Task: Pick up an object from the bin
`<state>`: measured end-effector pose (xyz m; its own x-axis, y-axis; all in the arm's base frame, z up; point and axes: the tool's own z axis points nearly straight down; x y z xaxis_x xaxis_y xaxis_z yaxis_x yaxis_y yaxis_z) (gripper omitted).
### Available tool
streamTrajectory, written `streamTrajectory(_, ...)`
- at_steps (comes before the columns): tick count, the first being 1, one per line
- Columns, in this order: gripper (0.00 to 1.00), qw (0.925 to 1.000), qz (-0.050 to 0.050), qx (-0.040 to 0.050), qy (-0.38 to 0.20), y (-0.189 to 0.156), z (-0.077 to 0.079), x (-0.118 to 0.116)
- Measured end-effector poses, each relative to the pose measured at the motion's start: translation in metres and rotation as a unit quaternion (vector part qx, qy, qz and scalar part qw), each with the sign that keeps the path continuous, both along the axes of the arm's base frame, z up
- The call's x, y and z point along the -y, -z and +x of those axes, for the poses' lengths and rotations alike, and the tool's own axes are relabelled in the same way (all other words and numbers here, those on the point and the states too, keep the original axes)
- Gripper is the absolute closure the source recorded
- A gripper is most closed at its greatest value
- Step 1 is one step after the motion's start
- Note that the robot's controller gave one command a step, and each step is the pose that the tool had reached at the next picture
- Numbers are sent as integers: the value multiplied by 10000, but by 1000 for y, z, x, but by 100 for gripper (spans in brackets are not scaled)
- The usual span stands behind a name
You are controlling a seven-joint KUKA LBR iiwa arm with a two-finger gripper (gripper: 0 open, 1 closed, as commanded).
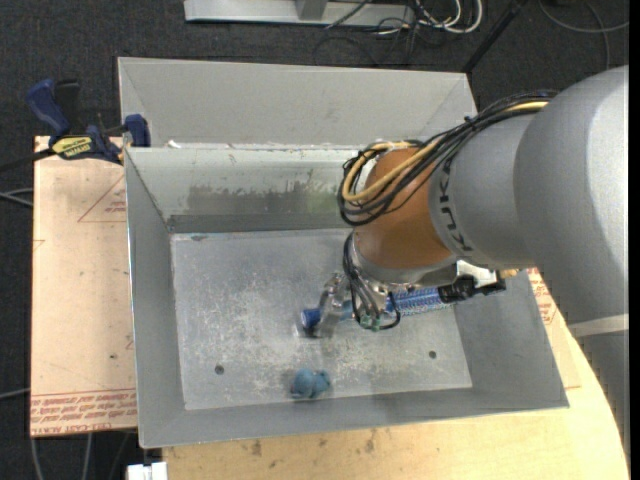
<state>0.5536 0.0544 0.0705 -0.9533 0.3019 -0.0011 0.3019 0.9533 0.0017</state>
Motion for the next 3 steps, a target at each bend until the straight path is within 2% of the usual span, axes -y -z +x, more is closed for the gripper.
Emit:
streamTrajectory(1, 100, 10000, 1, 12, 98, -45, -11, -5)
streamTrajectory(2, 100, 10000, -1, 2, -29, -86, -40, -12)
streamTrajectory(3, 0, 10000, -1, -8, -25, -84, -40, -12)
